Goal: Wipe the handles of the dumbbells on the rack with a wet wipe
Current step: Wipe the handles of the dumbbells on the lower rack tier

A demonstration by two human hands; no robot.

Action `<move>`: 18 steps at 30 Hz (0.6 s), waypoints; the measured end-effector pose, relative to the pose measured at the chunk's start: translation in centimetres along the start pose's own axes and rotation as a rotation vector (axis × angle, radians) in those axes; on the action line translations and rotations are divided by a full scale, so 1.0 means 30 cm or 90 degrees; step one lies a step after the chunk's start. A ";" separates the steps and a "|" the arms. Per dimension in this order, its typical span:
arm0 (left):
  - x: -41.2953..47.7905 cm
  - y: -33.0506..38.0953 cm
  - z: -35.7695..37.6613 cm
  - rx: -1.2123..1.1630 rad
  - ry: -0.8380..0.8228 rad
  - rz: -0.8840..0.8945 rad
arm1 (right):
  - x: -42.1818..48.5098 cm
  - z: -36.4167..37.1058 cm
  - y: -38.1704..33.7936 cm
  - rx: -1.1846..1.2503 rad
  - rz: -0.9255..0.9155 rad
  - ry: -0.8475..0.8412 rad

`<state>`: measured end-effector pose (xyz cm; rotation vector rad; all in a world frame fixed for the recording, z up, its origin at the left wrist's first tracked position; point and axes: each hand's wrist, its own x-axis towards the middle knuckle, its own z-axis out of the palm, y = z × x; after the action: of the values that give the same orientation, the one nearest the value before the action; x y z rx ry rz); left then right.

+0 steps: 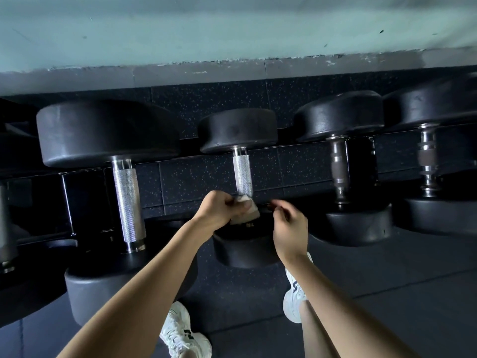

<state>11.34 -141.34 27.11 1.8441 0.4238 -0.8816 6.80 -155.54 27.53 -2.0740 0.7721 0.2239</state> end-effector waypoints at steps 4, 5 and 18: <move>0.036 0.094 -0.011 -0.278 0.092 -0.020 | 0.002 -0.001 -0.001 0.021 0.000 -0.001; 0.060 0.119 -0.024 -0.326 0.103 -0.013 | 0.000 -0.002 -0.003 0.020 0.006 -0.009; 0.047 0.074 0.009 -0.098 0.187 0.083 | 0.003 -0.003 -0.009 0.026 -0.011 -0.016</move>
<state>13.61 -142.68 27.45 1.8401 0.5314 -0.4767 7.01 -155.53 27.72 -2.0353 0.7380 0.2228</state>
